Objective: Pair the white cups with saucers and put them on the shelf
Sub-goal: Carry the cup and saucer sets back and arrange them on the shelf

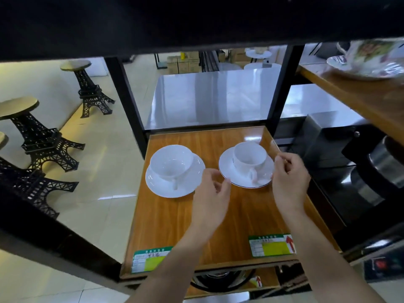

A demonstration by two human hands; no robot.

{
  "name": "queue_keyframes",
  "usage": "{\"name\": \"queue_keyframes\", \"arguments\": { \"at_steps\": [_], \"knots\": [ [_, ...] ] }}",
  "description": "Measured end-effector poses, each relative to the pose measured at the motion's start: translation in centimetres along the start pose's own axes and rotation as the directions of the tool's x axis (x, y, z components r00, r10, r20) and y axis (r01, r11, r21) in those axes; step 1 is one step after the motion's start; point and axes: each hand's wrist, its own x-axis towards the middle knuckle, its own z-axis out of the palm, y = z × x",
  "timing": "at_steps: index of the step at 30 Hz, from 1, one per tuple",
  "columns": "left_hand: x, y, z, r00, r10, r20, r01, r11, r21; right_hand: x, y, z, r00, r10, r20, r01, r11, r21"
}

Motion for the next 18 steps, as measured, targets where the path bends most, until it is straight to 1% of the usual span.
{"name": "queue_keyframes", "arguments": {
  "at_steps": [1, 2, 4, 6, 11, 14, 18],
  "knots": [
    [0.3, -0.1, 0.5, 0.991, -0.110, 0.074, 0.110, 0.994, 0.003, 0.3, 0.8, -0.3, 0.999, 0.046, 0.009, -0.045, 0.998, -0.032],
    [0.6, -0.1, 0.9, 0.975, -0.187, 0.120, 0.189, 0.982, -0.012, 0.6, 1.8, -0.5, 0.995, 0.099, 0.029, -0.097, 0.993, -0.061],
    [1.3, 0.0, 1.6, 0.956, -0.261, 0.135, 0.271, 0.960, -0.067, 1.1, 3.4, -0.7, 0.971, 0.220, 0.092, -0.209, 0.971, -0.116],
    [2.0, 0.1, 2.2, 0.950, -0.281, 0.138, 0.300, 0.944, -0.136, 1.3, 4.3, -0.8, 0.942, 0.294, 0.161, -0.273, 0.952, -0.138],
    [2.4, 0.2, 3.6, 0.956, -0.240, 0.169, 0.271, 0.943, -0.194, 2.1, 4.4, -0.8, 0.925, 0.265, 0.272, -0.236, 0.962, -0.135],
    [2.4, 0.3, 3.9, 0.954, -0.258, 0.150, 0.289, 0.926, -0.243, 2.1, 4.2, -1.0, 0.911, 0.226, 0.346, -0.183, 0.971, -0.152],
    [2.3, 0.5, 4.0, 0.952, -0.275, 0.132, 0.301, 0.914, -0.272, 2.4, 4.4, -1.1, 0.899, 0.198, 0.391, -0.154, 0.978, -0.142]
  ]
}}
